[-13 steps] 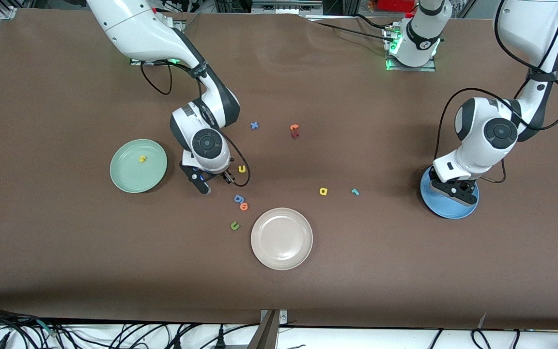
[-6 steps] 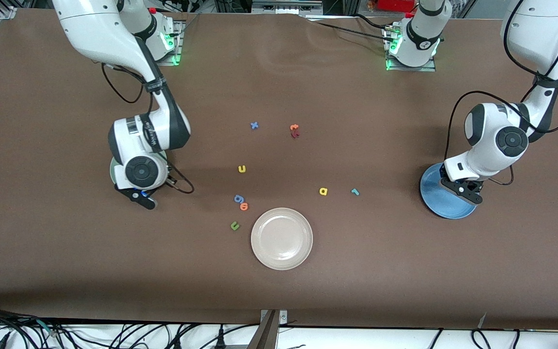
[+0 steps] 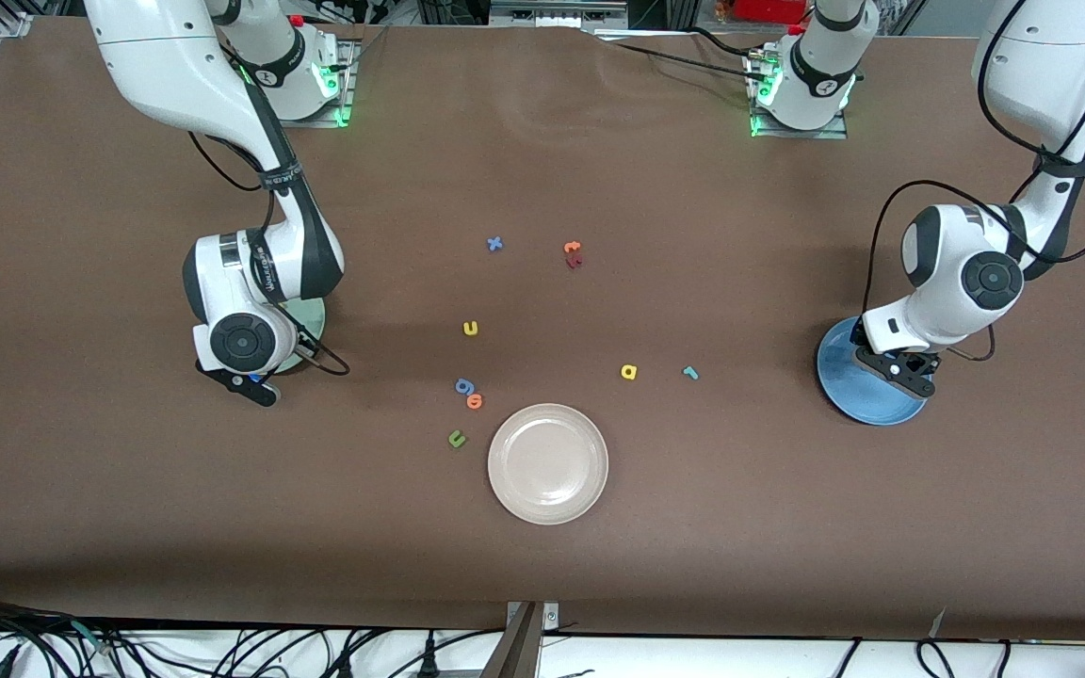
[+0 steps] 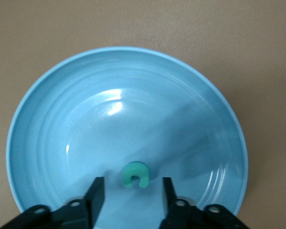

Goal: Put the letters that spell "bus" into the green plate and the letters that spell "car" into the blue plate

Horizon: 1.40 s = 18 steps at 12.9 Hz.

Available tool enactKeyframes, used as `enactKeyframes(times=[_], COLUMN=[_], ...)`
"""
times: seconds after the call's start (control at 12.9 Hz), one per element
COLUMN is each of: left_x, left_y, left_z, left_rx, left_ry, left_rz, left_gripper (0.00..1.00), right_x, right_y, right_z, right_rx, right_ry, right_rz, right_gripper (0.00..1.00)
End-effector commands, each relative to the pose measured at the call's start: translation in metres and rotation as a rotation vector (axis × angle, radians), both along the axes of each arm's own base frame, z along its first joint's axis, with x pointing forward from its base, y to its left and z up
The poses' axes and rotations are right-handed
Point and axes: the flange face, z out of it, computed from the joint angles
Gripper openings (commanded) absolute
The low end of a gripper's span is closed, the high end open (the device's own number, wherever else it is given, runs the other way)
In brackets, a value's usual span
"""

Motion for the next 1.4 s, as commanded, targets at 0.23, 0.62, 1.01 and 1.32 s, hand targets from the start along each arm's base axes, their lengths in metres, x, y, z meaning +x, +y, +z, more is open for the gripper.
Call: enactKeyframes(times=[0.23, 0.62, 1.01, 1.32], left_x=[0.013, 0.012, 0.005, 0.006], left_y=[-0.084, -0.190, -0.268, -0.297], left_z=[0.023, 0.042, 0.036, 0.023], left_rx=[-0.114, -0.156, -0.176, -0.178], left_ry=[-0.049, -0.090, -0.091, -0.084], left_rz=[0.118, 0.510, 0.833, 1.143], left_gripper=[0.68, 0.69, 0.66, 0.63], right_x=[-0.017, -0.045, -0.064, -0.069], right_y=[0.101, 0.214, 0.253, 0.256], right_z=[0.054, 0.033, -0.006, -0.018], right_rx=[0.242, 0.266, 0.263, 0.258], right_ry=[-0.045, -0.226, -0.294, -0.294], right_rz=[-0.177, -0.332, -0.407, -0.404], right_gripper=[0.99, 0.76, 0.69, 0.63])
